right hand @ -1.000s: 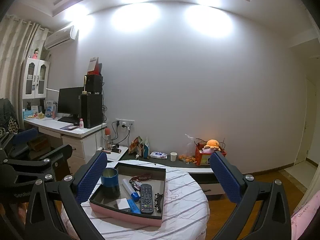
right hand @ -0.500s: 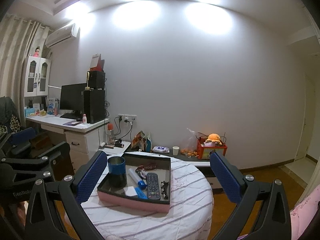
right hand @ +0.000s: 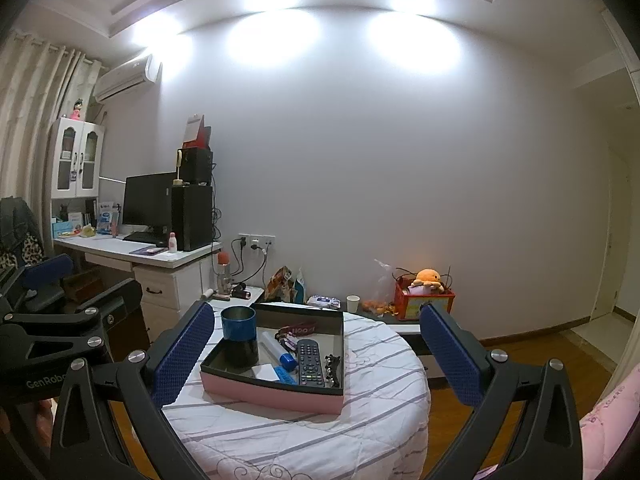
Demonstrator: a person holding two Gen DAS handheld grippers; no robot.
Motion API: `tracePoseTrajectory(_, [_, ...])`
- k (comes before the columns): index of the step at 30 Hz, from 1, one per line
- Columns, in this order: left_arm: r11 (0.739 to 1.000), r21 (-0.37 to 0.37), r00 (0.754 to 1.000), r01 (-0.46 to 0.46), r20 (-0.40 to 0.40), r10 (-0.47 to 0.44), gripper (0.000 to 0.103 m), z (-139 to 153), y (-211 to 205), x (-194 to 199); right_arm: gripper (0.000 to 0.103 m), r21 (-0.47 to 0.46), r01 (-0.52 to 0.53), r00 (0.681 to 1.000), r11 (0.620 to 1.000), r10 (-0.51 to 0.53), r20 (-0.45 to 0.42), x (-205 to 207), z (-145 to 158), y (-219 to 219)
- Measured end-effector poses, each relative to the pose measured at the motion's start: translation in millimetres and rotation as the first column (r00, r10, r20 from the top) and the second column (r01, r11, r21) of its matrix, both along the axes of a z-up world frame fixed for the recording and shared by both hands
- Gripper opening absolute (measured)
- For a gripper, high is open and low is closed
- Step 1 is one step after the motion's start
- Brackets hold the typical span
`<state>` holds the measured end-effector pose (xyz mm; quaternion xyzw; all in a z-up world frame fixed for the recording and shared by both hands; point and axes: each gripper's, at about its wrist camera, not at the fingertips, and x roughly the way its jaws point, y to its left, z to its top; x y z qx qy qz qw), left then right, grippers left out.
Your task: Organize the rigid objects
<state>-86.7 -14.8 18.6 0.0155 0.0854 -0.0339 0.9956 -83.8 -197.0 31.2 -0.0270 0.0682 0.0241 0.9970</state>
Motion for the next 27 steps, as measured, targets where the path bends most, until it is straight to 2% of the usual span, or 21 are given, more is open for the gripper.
tracePoseTrajectory(8, [1.000,0.010,1.000,0.007,0.009,-0.007,0.103,-5.8,-7.5,0.2,0.103,0.001,0.004,1.000,1.000,-0.004,-0.004,-1.0,-7.6,-4.0])
tracePoseTrajectory(27, [1.000,-0.001,0.999,-0.006,0.041,0.006,0.103,-0.4,-6.6,-2.5,0.103,-0.006,-0.002,0.999,1.000,0.002,0.035,-1.6,-2.7,-4.5])
